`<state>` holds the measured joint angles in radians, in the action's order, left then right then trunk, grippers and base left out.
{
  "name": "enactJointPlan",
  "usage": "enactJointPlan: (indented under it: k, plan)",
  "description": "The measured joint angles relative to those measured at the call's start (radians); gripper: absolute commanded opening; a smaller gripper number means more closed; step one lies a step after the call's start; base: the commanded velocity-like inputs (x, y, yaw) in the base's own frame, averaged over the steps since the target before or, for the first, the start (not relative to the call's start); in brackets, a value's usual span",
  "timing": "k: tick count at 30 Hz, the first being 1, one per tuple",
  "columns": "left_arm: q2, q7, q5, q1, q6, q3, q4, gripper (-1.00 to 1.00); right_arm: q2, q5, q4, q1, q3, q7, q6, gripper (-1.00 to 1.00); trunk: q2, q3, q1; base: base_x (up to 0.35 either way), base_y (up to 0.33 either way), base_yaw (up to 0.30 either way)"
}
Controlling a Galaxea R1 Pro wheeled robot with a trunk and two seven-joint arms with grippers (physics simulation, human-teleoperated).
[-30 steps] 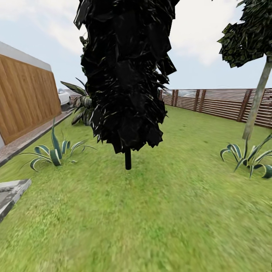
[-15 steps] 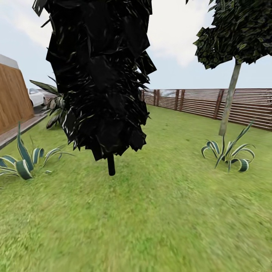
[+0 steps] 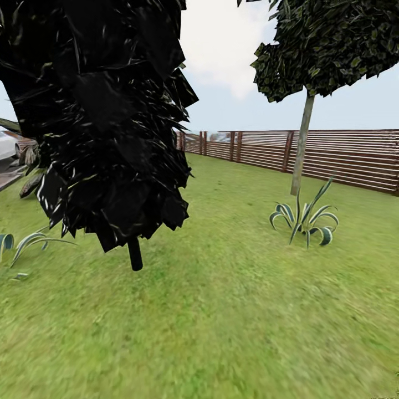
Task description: Take the three Easter eggs out of the wicker basket on the lawn in the garden, then place them on the lawn next to a single tree (choose any tree) so that all three eggs are next to the same tree and none are left in the basket.
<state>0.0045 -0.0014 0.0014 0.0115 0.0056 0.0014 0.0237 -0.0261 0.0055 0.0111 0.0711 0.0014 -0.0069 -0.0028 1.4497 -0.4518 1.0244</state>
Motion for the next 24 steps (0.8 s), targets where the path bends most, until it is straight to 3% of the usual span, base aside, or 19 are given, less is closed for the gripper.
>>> enactJointPlan:
  k: [24]
  plan:
    - [0.000, 0.000, 0.000, 0.000, 0.000, 0.000, 0.000, 1.00, 0.000, 0.000, 0.000, 0.000, 0.000, 0.000, 0.001, 1.00, 0.000, 0.000, 0.000, 0.336, 0.000, -0.290]
